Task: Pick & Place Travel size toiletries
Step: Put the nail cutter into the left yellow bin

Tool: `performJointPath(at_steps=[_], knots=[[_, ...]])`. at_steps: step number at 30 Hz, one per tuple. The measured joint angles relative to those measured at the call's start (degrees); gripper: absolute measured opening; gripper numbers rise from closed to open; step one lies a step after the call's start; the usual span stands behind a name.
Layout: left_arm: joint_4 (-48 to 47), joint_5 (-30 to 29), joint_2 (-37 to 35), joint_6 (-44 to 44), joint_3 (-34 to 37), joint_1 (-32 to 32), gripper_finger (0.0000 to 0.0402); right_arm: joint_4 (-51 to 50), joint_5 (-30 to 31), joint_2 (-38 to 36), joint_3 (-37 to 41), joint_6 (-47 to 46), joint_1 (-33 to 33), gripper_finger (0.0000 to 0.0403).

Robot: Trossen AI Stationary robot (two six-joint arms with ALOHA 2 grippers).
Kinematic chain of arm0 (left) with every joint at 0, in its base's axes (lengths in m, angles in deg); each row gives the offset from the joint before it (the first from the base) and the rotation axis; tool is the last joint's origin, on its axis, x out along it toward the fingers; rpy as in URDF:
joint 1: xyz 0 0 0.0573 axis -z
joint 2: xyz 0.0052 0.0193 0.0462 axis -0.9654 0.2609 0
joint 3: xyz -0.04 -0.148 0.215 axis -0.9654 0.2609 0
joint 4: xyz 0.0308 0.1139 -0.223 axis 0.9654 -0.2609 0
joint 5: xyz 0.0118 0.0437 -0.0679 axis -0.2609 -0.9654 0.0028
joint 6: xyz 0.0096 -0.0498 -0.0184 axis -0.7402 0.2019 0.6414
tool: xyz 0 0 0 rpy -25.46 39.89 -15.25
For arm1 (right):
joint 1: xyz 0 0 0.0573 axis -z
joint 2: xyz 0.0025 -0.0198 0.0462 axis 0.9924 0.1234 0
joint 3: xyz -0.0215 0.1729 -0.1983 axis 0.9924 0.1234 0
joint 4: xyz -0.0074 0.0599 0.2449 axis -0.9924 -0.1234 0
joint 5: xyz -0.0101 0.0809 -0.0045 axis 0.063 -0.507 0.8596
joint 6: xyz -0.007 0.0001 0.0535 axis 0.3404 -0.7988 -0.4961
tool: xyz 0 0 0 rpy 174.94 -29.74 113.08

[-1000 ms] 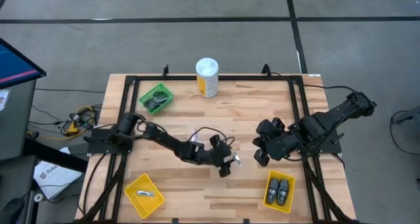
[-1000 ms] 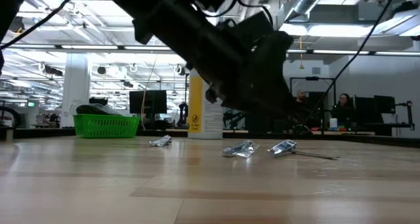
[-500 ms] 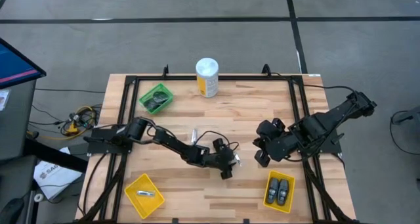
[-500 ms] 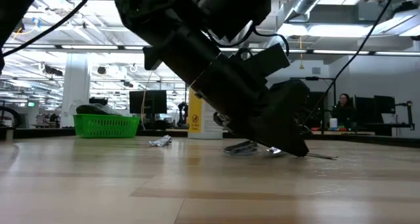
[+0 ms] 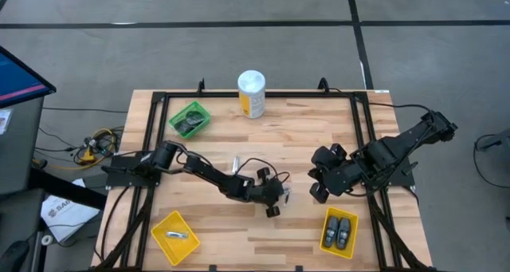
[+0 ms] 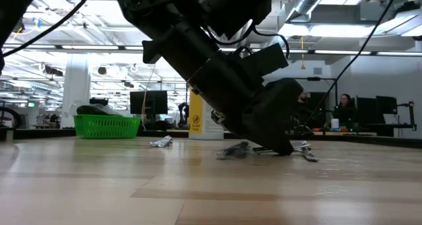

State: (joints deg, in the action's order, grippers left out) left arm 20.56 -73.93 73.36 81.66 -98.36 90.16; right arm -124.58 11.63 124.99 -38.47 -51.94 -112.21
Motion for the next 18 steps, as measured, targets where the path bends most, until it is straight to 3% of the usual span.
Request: performJointPath(at_steps=[5, 11, 18], knots=[[-1.42, 0.38, -1.94, -0.16, 0.33, -0.98, 0.0036, 0.02, -0.04, 0.0, 0.0, -0.07, 0.0, 0.0015], [-2.46, 0.1, -11.84, -1.74, 0.73, -2.35, 0.0036, 0.07, -0.02, -0.01, 0.0, 0.02, 0.02, 0.0016], [-22.92, 4.19, -32.94, -0.21, 6.33, 0.87, 0.0036, 0.62, 0.0, -0.02, 0.0, 1.61, 0.02, 0.0013]])
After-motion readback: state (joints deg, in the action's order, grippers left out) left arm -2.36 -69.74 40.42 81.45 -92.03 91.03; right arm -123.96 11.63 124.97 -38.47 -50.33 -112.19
